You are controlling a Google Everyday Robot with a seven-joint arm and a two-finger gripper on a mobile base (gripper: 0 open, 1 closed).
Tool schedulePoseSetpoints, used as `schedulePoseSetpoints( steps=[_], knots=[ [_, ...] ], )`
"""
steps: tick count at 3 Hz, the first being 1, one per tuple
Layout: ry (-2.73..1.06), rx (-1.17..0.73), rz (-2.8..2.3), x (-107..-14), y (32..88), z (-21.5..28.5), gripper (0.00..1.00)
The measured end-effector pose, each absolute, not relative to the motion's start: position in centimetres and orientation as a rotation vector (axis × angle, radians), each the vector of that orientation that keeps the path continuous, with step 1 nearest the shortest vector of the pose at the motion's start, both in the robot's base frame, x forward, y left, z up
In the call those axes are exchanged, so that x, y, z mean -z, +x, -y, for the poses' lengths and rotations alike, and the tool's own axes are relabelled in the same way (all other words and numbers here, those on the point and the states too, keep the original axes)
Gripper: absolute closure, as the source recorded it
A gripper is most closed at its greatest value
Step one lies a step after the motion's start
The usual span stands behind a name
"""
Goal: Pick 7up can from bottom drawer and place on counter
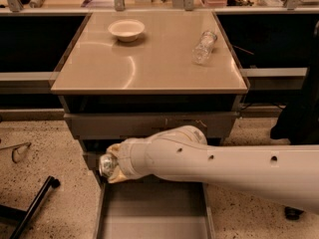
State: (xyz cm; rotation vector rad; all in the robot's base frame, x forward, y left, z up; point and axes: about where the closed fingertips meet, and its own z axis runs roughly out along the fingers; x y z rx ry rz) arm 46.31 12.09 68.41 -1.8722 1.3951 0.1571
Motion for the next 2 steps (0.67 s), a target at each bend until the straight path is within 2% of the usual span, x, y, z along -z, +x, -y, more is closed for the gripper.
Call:
schedulePoseSetpoints(
  steps=[2],
  knots=[
    [-1.887,-0.105,-1.357,-70.72,46.03,-12.6,1.0]
  ],
)
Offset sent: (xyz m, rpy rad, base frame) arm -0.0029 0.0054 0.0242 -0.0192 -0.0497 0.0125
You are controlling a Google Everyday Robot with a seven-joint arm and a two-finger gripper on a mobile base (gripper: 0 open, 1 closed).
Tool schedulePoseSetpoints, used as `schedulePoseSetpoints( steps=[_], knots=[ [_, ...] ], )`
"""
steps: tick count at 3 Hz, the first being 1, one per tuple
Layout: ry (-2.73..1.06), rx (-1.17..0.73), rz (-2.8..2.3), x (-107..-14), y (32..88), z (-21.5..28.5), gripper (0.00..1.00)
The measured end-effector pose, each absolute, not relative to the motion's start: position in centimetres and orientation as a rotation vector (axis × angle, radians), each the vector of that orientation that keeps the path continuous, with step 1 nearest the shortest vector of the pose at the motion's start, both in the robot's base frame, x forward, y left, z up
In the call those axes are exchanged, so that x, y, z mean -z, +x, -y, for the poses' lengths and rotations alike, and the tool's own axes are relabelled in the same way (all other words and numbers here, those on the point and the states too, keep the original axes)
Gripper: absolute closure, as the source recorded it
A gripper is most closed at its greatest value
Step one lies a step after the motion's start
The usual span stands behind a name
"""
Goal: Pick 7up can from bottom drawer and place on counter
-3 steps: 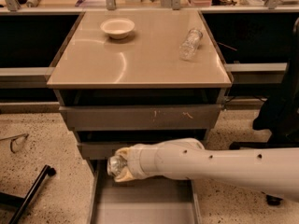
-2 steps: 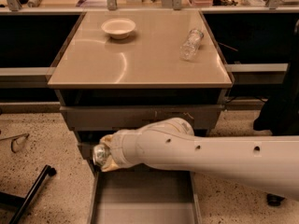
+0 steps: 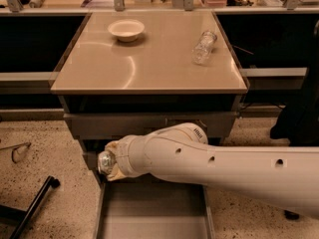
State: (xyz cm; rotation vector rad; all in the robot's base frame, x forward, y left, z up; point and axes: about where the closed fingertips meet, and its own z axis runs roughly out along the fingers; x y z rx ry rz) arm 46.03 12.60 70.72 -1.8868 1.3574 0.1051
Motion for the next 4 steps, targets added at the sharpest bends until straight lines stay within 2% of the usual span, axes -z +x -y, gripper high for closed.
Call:
schedulePoseSetpoints(
  steps=[1,2,4],
  knots=[
    [-1.851,0.018,-1.307,-75.8,47.0,-12.1,1.0],
    [-1.748,0.236,-1.243,-86.1,49.9,-9.9,1.0],
    [-1.73,0.266,-1.221,-88.1,50.2,-9.9,1.0]
  ],
)
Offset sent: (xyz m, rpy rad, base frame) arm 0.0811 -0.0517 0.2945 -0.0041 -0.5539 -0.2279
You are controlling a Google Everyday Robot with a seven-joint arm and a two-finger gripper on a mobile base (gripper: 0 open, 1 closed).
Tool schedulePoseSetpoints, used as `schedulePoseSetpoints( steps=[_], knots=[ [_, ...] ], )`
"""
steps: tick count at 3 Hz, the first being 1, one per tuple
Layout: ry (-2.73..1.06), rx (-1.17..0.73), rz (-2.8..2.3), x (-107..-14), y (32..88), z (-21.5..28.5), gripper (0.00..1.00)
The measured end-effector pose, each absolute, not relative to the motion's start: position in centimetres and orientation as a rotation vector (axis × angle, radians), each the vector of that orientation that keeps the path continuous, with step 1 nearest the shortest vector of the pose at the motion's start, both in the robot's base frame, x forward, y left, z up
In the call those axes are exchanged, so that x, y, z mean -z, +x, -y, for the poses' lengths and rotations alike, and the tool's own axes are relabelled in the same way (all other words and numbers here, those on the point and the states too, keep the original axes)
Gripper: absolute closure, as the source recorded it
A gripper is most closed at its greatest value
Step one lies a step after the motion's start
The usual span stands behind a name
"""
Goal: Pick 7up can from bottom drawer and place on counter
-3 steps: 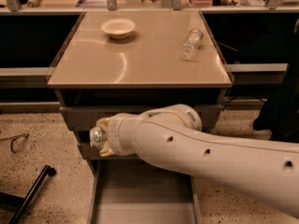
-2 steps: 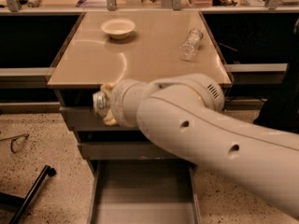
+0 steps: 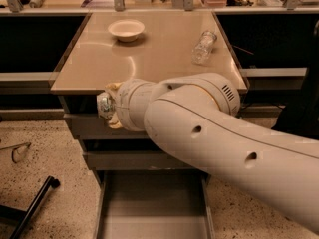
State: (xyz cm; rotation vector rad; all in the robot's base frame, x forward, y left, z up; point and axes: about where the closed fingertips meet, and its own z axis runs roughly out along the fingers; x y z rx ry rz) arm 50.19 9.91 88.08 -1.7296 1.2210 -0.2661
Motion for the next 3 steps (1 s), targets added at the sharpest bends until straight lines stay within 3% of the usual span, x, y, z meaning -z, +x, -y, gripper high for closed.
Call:
schedulePoseSetpoints(
  steps=[1,3],
  knots=[
    [-1.703,0.285,-1.199,-89.0,52.2,-9.5,1.0],
    [-1.693,0.371,-1.228,-91.2,64.9,-7.9,1.0]
  ],
)
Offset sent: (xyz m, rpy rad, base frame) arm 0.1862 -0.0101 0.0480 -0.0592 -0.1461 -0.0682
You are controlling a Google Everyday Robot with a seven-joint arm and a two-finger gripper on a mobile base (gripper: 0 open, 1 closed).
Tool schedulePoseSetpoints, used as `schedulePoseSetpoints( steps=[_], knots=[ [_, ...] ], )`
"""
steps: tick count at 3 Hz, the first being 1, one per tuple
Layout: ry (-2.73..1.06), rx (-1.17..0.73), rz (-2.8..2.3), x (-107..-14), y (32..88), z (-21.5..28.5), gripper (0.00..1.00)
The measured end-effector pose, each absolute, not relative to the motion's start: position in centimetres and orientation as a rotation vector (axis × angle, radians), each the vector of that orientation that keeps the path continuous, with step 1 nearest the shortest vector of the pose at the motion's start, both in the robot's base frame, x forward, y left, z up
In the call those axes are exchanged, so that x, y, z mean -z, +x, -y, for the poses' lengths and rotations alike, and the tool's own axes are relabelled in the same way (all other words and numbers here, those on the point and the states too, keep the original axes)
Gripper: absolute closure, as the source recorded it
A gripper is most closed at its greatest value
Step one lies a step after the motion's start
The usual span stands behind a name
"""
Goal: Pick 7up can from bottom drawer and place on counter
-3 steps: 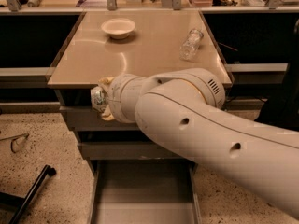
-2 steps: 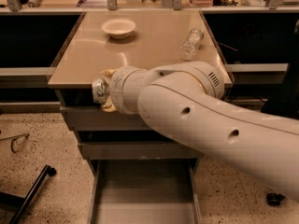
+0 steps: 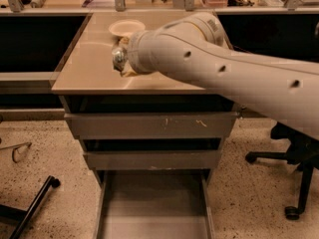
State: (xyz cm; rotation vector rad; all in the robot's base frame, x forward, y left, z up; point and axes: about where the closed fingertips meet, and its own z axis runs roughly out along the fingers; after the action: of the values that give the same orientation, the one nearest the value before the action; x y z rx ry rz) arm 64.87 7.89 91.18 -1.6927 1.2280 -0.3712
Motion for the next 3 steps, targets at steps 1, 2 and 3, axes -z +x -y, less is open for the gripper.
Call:
schedulePoseSetpoints(
  steps=[1,2,3],
  knots=[
    [-1.705,0.347,-1.278,-90.4,70.6,-8.3,1.0],
    [-1.663,0.172,-1.371,-87.2,73.8,-8.8,1.0],
    [-1.564,-0.09,-1.457,-84.1,74.7,-9.7,1.0]
  ],
)
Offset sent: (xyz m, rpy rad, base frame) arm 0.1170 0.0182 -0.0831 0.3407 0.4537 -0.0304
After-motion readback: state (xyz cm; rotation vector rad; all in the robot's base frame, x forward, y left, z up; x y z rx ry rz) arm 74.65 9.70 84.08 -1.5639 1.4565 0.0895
